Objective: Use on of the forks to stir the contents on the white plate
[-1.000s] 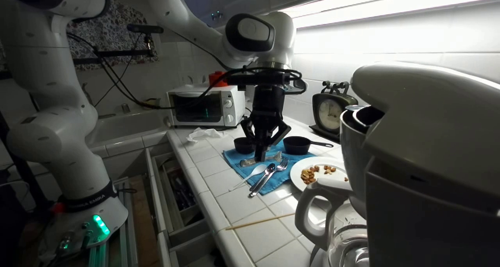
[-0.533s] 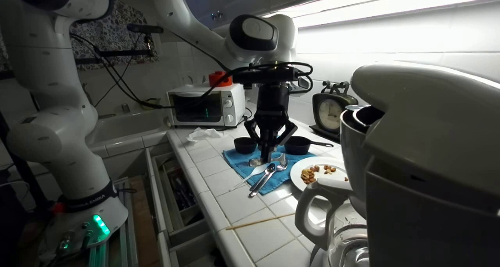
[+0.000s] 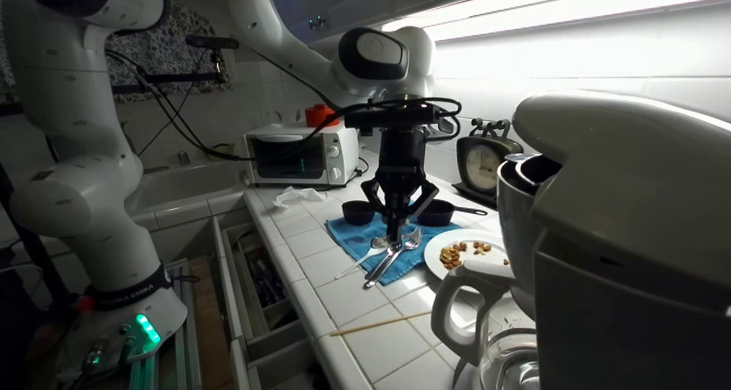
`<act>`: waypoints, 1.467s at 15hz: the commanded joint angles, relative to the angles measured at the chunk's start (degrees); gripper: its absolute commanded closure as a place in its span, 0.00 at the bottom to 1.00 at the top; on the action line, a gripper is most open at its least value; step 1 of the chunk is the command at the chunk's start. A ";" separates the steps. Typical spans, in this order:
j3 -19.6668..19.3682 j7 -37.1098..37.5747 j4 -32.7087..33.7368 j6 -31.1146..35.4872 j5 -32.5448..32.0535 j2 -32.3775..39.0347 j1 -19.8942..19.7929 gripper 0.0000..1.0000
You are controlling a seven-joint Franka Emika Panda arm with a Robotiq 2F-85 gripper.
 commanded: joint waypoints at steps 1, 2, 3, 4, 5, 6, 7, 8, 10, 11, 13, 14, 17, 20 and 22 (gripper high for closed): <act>-0.24 -0.28 1.28 3.09 -3.35 1.16 0.27 0.96; -0.23 -0.31 1.25 4.33 -4.22 1.25 0.30 0.96; -0.17 -0.62 1.43 5.14 -4.79 1.57 0.31 0.96; -0.12 -0.97 1.48 5.88 -5.68 1.86 0.37 0.96; -0.06 -1.59 1.57 6.32 -6.67 2.15 0.43 0.96; -0.03 -1.90 1.81 6.66 -7.72 2.63 0.49 0.96; 0.00 -1.95 1.93 7.04 -8.61 3.10 0.57 0.96; 0.06 -2.42 2.05 7.37 -9.67 3.66 0.63 0.96; 0.13 -2.92 2.42 7.84 -11.86 4.79 0.79 0.96; 0.14 -3.04 2.62 7.99 -13.03 5.28 0.88 0.96; 0.24 -3.51 3.30 8.33 -15.06 6.33 0.95 0.96; 0.29 -3.64 3.79 8.36 -16.15 6.87 0.98 0.96; 0.54 -3.62 4.65 8.51 -18.81 7.90 1.05 0.96; 0.82 -3.45 5.37 8.43 -21.25 8.93 1.30 0.96; 1.11 -3.22 5.41 8.34 -23.03 9.41 1.75 0.96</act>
